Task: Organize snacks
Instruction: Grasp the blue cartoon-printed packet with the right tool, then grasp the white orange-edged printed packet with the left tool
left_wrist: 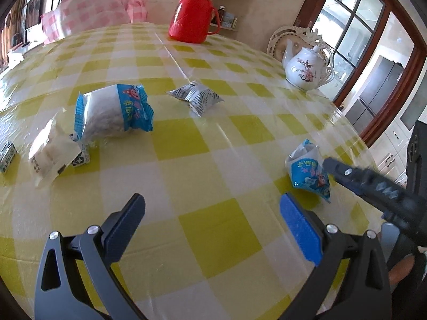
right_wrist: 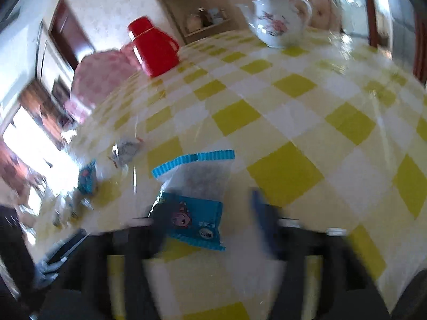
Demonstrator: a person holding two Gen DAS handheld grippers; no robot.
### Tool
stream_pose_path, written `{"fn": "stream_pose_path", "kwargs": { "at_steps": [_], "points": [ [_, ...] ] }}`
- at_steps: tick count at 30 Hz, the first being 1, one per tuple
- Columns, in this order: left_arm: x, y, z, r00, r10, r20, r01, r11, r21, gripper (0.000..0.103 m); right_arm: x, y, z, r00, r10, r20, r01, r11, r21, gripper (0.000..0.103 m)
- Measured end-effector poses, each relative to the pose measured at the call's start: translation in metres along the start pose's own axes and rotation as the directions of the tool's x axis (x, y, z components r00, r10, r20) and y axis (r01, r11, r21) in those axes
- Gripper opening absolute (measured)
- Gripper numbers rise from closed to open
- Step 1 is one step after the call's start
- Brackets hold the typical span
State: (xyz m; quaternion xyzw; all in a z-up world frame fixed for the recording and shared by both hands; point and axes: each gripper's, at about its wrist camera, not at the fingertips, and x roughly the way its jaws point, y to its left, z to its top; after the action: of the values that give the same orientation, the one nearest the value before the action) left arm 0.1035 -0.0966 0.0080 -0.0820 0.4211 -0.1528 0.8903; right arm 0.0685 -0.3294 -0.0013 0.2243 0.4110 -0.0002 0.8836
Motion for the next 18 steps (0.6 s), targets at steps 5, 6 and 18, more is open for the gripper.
{"fn": "stream_pose_path", "kwargs": {
  "at_steps": [5,6,18],
  "points": [
    [0.000,-0.005,-0.001,1.000,-0.009,-0.009,0.010,1.000,0.022,0.101,0.012,0.007,0.003,0.998,-0.059,-0.026,0.059,0.998,0.019,0.077],
    [0.001,-0.006,-0.002,1.000,-0.013,-0.012,0.014,0.999,0.030,0.101,0.018,0.009,0.003,0.997,-0.061,-0.048,0.062,0.998,0.027,0.077],
    [-0.002,-0.015,-0.004,1.000,-0.006,-0.007,0.006,0.997,0.076,0.101,0.032,0.049,-0.008,0.988,-0.154,-0.008,0.148,0.960,-0.237,0.049]
  ]
}}
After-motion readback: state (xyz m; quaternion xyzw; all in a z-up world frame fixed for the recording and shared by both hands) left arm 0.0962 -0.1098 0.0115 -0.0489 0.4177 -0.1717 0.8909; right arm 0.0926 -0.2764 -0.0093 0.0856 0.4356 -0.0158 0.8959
